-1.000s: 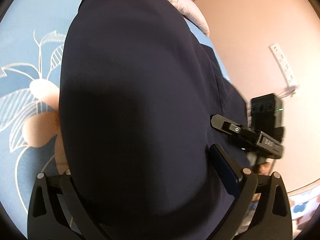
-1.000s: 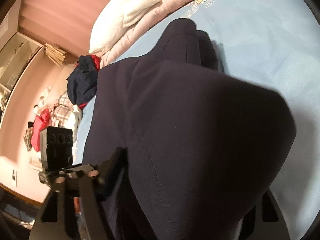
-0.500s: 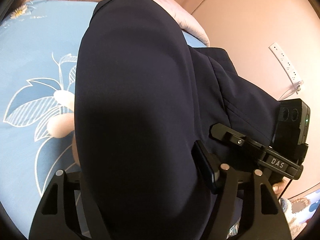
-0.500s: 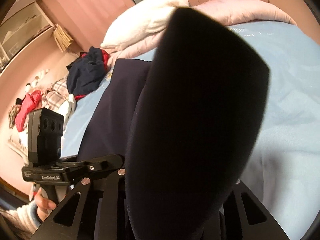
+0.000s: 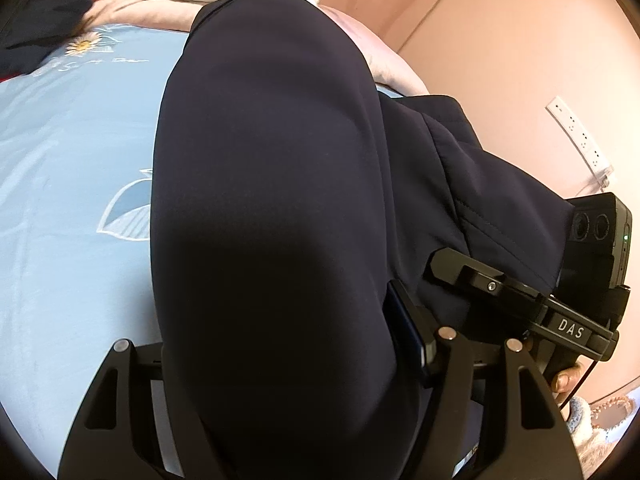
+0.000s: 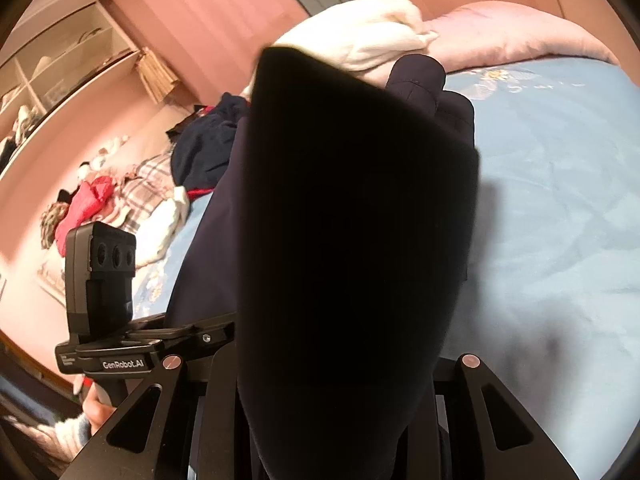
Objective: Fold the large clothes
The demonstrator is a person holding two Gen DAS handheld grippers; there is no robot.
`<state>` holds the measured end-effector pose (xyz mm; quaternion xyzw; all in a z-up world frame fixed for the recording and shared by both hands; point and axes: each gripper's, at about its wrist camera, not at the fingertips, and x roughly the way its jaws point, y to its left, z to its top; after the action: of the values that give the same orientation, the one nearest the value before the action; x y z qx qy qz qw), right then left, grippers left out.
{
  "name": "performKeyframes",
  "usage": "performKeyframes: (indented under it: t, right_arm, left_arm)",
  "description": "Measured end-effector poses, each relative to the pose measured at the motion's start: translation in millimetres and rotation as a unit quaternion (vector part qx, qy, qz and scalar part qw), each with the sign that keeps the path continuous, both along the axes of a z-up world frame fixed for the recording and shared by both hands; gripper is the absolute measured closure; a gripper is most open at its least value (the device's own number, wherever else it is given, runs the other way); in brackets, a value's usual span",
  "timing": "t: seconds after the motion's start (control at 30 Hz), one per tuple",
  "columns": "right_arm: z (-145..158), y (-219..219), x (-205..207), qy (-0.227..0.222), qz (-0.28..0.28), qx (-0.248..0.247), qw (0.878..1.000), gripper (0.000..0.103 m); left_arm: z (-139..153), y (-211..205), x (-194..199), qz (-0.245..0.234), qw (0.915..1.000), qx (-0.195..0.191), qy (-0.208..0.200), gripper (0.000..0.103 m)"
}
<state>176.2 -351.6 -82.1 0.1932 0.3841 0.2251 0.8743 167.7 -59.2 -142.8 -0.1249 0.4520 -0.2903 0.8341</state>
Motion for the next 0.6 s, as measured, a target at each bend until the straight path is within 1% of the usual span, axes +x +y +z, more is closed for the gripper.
performKeyframes:
  t: [0.03,0.13,0.3,0.37,0.5,0.6]
  right_arm:
    - [0,1,-5,-0.002,0.003,-0.001,1.000,0.072]
    - [2,15,1,-0.003,0.013,-0.005,1.000,0.072]
    - [6,38,0,-0.003,0.029,-0.017,0.999,0.072]
    - [7,47,1,-0.004,0.036,-0.024,0.999,0.072]
    - [7,64,9,-0.006,0.049,-0.033,0.998,0.072]
    - [7,77,16,-0.010,0.060,-0.036,0.998,0.072]
  left_arm:
    - [0,6,0,0.003,1.0000,-0.001,0.000,0.034]
    - [0,23,1,0.015,0.9999,-0.006,0.000,0.034]
    - [-4,51,2,0.032,0.9994,-0.014,0.001,0.034]
    - [-2,44,8,0.039,0.9991,-0.016,0.001,0.034]
    - [1,51,16,0.054,0.9984,-0.018,-0.001,0.034]
    - [0,65,22,0.066,0.9977,-0.016,-0.004,0.034]
